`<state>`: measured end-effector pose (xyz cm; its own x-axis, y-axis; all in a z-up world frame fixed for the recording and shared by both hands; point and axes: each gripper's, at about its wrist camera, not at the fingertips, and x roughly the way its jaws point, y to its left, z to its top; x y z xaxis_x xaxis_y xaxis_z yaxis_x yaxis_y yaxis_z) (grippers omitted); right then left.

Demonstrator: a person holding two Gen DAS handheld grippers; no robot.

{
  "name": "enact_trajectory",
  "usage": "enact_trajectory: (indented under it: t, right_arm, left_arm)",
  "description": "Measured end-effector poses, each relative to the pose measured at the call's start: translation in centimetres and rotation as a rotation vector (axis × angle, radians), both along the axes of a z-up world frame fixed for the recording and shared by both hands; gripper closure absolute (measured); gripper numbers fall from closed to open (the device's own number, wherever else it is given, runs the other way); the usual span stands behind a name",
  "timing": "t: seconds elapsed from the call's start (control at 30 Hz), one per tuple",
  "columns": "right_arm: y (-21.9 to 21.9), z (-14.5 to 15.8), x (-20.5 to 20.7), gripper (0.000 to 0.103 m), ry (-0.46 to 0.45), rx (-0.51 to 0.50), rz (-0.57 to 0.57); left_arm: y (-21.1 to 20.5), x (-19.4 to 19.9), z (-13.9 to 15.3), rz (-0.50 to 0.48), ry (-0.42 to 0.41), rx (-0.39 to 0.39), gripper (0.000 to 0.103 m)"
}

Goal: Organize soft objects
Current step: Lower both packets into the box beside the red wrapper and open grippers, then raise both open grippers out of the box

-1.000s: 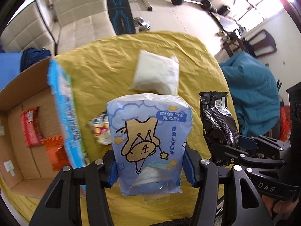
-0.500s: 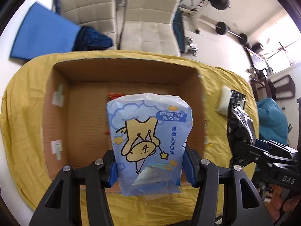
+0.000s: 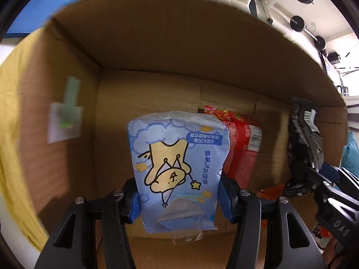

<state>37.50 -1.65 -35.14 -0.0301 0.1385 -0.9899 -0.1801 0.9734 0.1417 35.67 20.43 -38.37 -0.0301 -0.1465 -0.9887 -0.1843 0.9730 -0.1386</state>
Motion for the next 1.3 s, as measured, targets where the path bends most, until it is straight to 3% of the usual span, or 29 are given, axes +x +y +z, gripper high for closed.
enact_trajectory:
  t: [0.27,0.6,0.8,1.0,1.13,1.3]
  right_arm:
    - [0.4,-4.5,0.6,0.049,0.049,-0.039,-0.020]
    - [0.3,-6.7,0.6,0.048,0.090,-0.040,-0.015]
    - [0.2,-6.9,0.4,0.046,0.108,-0.046,-0.016]
    - [1.9,-6.2,0.7,0.027,0.104,-0.046,0.016]
    - [2.5,-4.6,0.3,0.018,0.051,-0.063,0.026]
    - [2.5,-2.3,0.3,0.018,0.001,-0.081,0.018]
  left_arm:
    - [-1.0,1.2,-3.3,-0.037,0.043,-0.020,0.050]
    - [-1.5,1.0,-3.4,-0.076,0.018,-0.009,0.047]
    - [-1.7,1.5,-3.1,-0.117,0.020,0.030,0.044]
    - [-1.3,2.1,-2.5,-0.115,0.025,0.050,0.041]
    - [-1.4,1.6,-1.0,-0.107,0.004,0.064,0.040]
    - [-0.7,1.0,1.0,-0.106,-0.025,0.088,0.040]
